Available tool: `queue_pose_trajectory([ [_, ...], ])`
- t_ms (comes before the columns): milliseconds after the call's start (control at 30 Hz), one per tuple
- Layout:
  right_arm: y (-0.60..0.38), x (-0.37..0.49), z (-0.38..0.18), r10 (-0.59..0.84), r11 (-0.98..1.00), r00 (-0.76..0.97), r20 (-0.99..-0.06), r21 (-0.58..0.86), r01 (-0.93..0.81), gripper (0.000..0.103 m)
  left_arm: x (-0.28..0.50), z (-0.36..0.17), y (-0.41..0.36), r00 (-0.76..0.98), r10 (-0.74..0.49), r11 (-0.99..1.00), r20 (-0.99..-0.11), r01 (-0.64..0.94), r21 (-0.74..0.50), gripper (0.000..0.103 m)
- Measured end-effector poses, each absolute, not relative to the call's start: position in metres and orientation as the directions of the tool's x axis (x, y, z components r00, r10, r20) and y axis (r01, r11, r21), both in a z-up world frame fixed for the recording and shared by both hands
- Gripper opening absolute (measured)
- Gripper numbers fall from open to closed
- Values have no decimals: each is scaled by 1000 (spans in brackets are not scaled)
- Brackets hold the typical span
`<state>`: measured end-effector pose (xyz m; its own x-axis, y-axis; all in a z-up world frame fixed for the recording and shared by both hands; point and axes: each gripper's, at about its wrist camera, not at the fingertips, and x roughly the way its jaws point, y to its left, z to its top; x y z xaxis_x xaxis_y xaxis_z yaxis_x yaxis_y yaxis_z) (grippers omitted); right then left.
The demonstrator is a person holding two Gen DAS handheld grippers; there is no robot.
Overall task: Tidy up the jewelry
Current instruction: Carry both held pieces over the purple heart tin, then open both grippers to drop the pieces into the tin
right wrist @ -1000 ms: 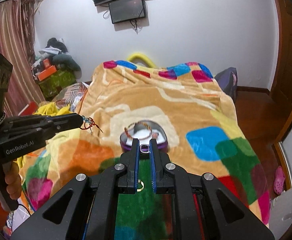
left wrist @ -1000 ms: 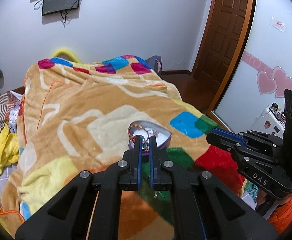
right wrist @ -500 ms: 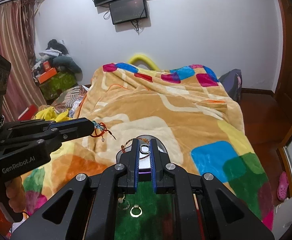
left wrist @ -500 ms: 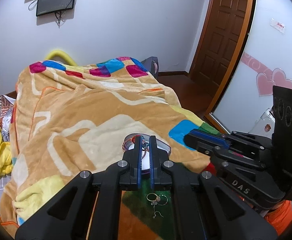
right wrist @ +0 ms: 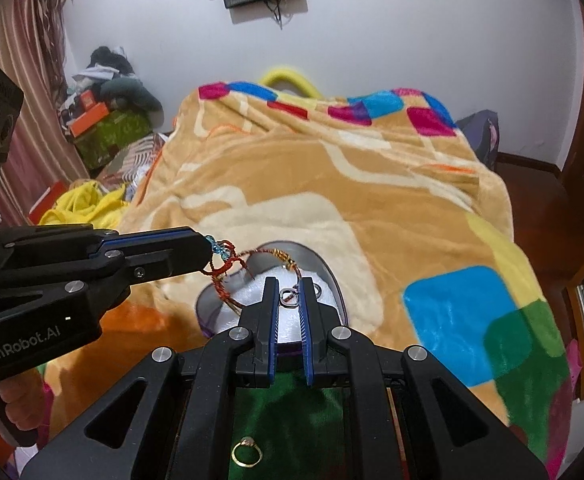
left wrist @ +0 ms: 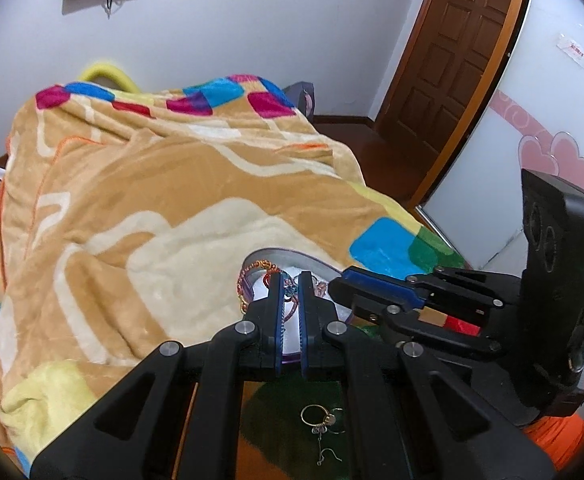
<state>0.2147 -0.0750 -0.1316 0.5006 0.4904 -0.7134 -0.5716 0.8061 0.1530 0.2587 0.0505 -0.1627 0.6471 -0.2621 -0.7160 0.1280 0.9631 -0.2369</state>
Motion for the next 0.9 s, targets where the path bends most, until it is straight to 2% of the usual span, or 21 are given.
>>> queue_pose_trajectory([
  [433,-70,229,-147,490,792,439,-753,174,-585,9,271,-187,52,601,-283,956,-747,118,-267,5],
  [900,-69,227,-143,463,801,446,-766,147,-580,10,259,-171,48,627,-248,968,-738,131,-214,5],
])
